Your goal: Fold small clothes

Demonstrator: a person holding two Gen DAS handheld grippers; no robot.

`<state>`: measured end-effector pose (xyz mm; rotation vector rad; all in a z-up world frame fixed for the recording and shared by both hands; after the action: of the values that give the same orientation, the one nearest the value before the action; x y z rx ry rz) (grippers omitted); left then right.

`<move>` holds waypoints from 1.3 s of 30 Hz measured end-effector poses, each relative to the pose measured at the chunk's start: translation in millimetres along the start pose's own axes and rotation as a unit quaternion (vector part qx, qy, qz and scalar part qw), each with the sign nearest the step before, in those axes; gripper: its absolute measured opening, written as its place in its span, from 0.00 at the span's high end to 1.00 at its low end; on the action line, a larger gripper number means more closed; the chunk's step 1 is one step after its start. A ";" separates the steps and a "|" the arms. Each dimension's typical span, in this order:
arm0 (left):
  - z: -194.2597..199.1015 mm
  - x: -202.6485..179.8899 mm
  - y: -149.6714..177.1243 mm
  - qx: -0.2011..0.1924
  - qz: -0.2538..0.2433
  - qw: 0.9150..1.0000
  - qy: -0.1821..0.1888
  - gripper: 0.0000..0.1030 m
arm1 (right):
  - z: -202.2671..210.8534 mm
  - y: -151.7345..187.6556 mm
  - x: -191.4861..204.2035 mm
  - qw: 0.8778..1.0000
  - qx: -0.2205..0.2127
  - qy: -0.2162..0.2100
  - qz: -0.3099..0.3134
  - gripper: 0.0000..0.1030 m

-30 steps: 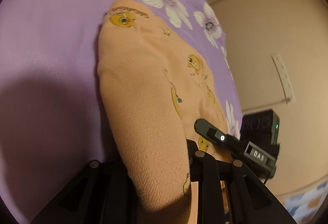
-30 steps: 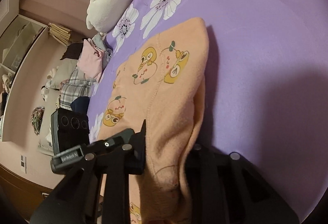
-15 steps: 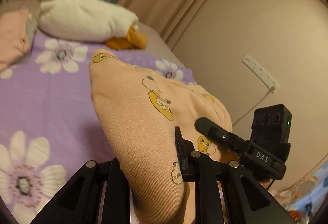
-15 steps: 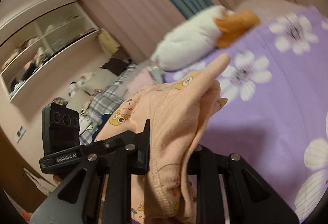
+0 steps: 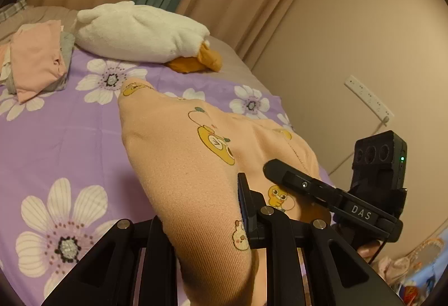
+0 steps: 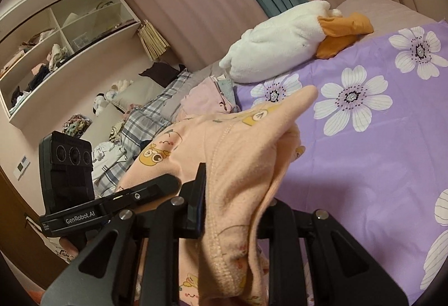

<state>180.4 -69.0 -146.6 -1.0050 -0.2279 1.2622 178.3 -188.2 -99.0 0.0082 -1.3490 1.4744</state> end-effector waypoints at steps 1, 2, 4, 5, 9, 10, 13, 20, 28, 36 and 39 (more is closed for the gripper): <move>-2.2 3.8 -1.5 0.001 0.002 1.000 0.000 0.82 | -1.9 0.8 0.7 1.000 0.000 0.001 0.000 0.78; -1.0 5.1 -0.7 0.002 0.002 1.000 0.000 0.82 | -4.5 0.9 1.1 1.000 0.000 0.004 0.002 0.78; -2.7 10.6 -1.9 0.007 0.002 1.000 0.000 0.82 | -11.0 1.3 3.4 1.000 0.002 0.011 0.005 0.78; -3.5 13.1 -2.2 0.009 0.003 1.000 0.001 0.82 | -15.2 1.4 2.9 1.000 0.004 0.013 0.004 0.78; -16.3 30.1 -2.1 0.018 0.014 1.000 -0.002 0.82 | -30.1 2.3 -0.7 1.000 0.012 0.020 0.006 0.77; -20.5 34.2 -1.1 0.020 0.015 1.000 -0.004 0.82 | -36.1 2.5 -3.5 1.000 0.016 0.020 0.004 0.77; -49.9 59.8 14.0 0.064 0.033 0.997 -0.018 0.82 | -61.6 9.2 -25.5 0.999 0.039 0.019 -0.015 0.76; -129.9 129.8 105.1 0.260 0.149 0.954 0.003 0.82 | -128.0 97.5 -111.5 0.973 0.182 0.052 -0.129 0.76; -77.5 137.9 97.5 0.219 0.116 0.966 -0.069 0.67 | -106.8 106.9 -104.9 0.968 0.204 0.090 -0.112 0.64; -74.6 124.1 48.6 0.107 0.042 0.986 -0.117 0.67 | -105.3 53.8 -95.5 0.977 0.150 0.153 -0.012 0.73; -120.6 152.0 70.4 0.159 0.084 0.973 -0.141 0.67 | -145.5 59.2 -122.9 0.962 0.199 0.184 -0.023 0.84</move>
<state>262.5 -0.7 -323.2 -0.5760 -0.1541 1.5403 278.1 -153.5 -268.2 0.0226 -0.7377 1.5942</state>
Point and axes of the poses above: each gripper's, at about its wrist camera, not at the fingertips, and z roughly against the way its jaws point, x to its left, y to its underside, the point moved 5 cm from there along -z, roughly the way its jaws point, and after that the axes turned 8 degrees about -y, right-handed, at the moved point
